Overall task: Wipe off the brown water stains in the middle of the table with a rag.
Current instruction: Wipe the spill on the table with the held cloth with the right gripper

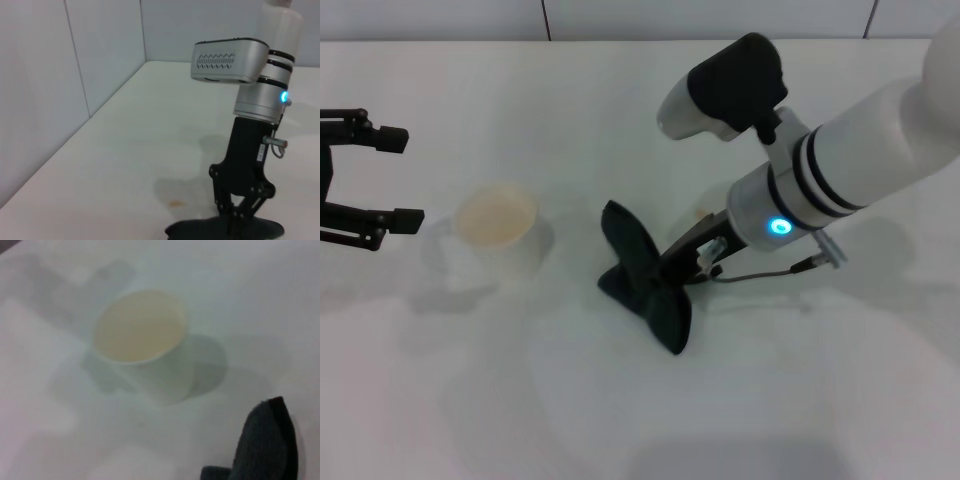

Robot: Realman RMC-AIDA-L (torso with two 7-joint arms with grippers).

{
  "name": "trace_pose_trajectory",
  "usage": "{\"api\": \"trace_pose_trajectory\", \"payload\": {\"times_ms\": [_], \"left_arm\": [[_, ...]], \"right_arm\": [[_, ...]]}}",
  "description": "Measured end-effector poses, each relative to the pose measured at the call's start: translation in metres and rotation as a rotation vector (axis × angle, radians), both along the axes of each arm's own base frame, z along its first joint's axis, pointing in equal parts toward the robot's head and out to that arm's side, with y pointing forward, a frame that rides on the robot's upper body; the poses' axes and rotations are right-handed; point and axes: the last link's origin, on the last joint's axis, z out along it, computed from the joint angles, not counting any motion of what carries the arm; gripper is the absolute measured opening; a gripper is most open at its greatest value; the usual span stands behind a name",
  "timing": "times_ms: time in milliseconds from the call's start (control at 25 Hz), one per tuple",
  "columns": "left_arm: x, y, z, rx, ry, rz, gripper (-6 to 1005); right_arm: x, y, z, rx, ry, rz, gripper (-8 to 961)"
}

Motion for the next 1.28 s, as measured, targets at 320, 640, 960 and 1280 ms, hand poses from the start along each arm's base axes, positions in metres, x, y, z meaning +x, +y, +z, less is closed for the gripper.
{"api": "trace_pose_trajectory", "payload": {"times_ms": [320,640,960,1280], "left_arm": [[0.001,0.000,-0.001,-0.001,-0.002,-0.004,888],[0.001,0.000,-0.003,-0.002,-0.010,-0.002,888],[0.000,-0.002,-0.004,-0.003,-0.012,0.001,888],[-0.001,-0.002,-0.005,-0.001,-0.013,0.001,888]], "right_arm": [[-0.014,-0.014,-0.014,-0.079,0.023,0.021,94],[-0.020,-0.003,-0.018,-0.041,0.028,0.042,94],[-0.018,0.020,-0.017,0.051,0.025,0.046,94],[0.007,0.041,0.003,0.151,0.006,-0.012,94]]}}
